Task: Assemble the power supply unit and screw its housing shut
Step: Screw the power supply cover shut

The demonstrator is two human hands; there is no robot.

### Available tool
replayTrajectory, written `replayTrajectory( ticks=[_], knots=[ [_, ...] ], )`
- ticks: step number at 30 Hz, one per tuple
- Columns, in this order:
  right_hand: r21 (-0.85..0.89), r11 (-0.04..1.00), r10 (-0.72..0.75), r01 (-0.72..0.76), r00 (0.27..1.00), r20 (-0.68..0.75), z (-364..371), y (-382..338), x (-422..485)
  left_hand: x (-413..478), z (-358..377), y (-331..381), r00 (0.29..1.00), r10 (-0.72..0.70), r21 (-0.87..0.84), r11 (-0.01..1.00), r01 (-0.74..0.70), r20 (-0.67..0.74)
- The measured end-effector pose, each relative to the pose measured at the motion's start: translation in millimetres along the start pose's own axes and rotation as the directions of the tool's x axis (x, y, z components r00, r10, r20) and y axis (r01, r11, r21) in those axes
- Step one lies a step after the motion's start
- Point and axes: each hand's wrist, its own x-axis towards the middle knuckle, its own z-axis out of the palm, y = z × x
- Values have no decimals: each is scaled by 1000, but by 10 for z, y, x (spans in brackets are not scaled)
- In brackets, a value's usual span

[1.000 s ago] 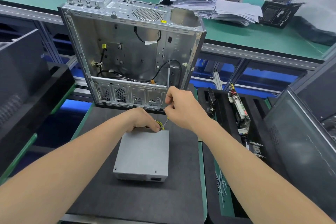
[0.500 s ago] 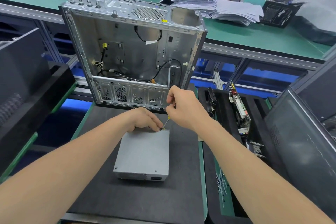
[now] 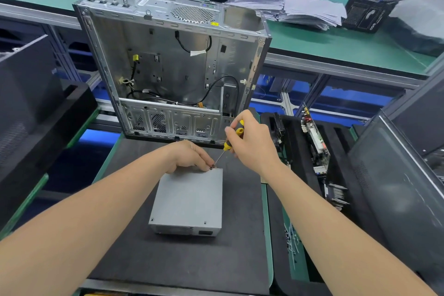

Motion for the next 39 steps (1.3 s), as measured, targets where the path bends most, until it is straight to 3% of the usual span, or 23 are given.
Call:
replayTrajectory(
  ticks=[21, 28, 31, 34, 37, 39],
  knots=[
    [-3, 1000, -17, 17, 1000, 26, 42, 57, -12, 26, -4, 0, 1000, -2, -4, 1000, 2, 2],
    [-9, 997, -72, 73, 992, 103, 1, 36, 4, 51, -8, -20, 1000, -10, -3, 1000, 10, -8],
    [-29, 990, -127, 136, 969, 212, -79, -5, 13, 74, -10, -40, 1000, -9, -4, 1000, 9, -18],
    [-108, 960, -218, 257, 934, 282, -161, -117, 23, 85, -12, -44, 1000, -11, -1, 1000, 11, -17],
    [-308, 921, -165, 239, 954, 249, -138, -251, 26, 86, -22, -43, 999, -32, 11, 999, 32, -7],
    [-354, 899, -151, 259, 940, 305, -122, -302, 24, 89, -29, -52, 1000, -28, 10, 1000, 28, -11]
  ],
)
